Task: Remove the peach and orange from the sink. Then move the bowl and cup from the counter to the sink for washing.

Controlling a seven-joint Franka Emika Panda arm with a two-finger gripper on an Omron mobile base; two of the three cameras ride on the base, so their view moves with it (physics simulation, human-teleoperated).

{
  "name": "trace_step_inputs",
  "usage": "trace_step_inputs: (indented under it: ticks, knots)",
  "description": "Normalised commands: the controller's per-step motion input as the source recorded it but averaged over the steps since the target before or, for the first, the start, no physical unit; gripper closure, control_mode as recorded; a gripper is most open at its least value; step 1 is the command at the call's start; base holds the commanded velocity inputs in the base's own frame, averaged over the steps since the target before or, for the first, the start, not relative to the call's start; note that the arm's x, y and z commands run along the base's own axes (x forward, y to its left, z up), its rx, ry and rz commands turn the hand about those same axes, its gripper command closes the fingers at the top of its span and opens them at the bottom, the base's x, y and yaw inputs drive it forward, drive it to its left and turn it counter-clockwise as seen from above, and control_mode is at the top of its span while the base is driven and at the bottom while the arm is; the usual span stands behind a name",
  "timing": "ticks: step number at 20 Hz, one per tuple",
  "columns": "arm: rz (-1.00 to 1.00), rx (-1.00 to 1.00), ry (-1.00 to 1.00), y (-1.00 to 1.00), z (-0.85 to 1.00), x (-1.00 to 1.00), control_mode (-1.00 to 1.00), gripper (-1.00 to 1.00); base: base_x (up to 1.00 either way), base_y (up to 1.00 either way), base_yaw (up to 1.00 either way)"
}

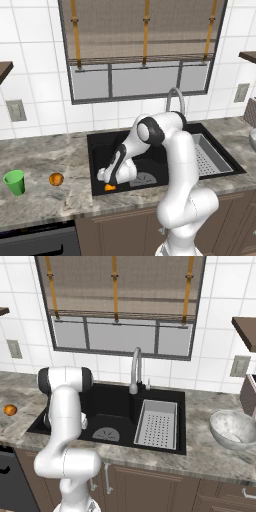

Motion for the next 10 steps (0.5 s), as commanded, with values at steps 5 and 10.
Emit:
trace_step_inputs:
  ticks: [5, 10]
  knots:
    - [0.00, 0.00, 0.16, 0.04, -0.06, 0.12, -1.00, -1.00, 0.00, 0.00, 0.00]
    - [0.00, 0.00, 0.20, 0.00, 0.00, 0.15, -1.00, -1.00, 0.00, 0.00, 0.00]
